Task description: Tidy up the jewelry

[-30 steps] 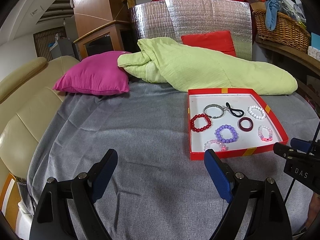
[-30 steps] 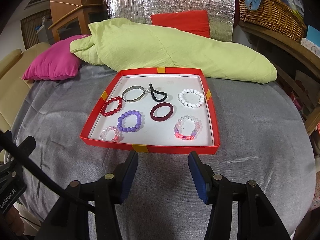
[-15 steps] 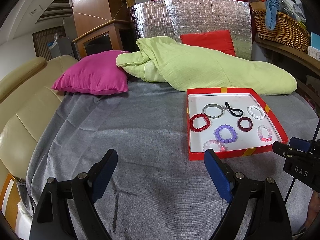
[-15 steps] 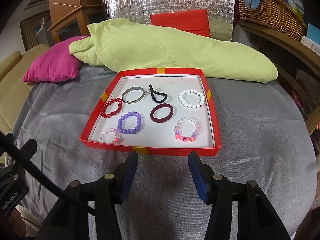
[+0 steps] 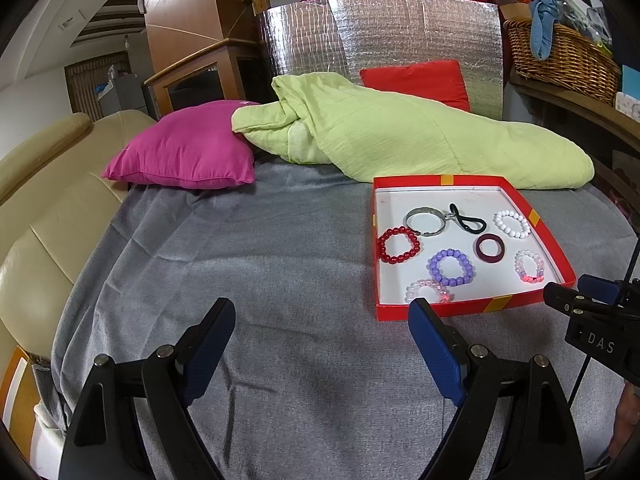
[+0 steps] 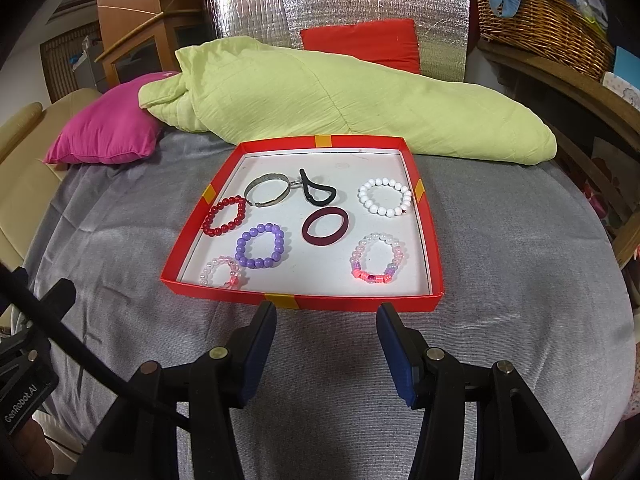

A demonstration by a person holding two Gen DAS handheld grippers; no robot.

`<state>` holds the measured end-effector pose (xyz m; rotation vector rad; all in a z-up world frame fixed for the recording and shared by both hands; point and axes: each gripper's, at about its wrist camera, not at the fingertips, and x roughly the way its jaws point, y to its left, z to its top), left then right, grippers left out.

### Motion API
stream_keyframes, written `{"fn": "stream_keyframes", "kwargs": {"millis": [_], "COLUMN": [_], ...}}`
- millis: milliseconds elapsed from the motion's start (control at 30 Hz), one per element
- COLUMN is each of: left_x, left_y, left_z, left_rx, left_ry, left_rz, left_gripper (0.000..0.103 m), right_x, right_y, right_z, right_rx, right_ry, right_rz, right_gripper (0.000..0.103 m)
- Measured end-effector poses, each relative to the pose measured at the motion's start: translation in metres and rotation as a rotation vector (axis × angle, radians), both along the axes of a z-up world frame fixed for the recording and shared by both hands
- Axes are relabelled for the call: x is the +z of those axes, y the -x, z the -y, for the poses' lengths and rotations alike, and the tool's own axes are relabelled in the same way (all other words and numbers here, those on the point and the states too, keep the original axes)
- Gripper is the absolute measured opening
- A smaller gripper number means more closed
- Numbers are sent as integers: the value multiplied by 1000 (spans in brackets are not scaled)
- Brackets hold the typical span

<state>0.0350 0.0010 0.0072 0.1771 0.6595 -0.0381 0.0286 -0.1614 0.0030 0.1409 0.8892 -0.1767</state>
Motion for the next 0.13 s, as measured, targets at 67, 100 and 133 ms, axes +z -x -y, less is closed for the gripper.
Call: {"fn": "stream_keyframes", "kwargs": {"millis": [67,100,133], "left_x": [-2,-4,-6], "left_y": [-4,-9,-14], "left_z": [0,-3,-5], "left_rx": [1,3,10], "left_ry": [11,20,29], "left_rz": [-11,-24,-38], "left_gripper": [89,89,89], "right_x": [0,1,2], "right_y": [-1,-1,-1], "right_z": [2,5,11], "right_rx": [-3,-9,-23], "right_ry": [-1,-7,-20], "right_rz": [1,4,7], "right_gripper": [56,56,56]}}
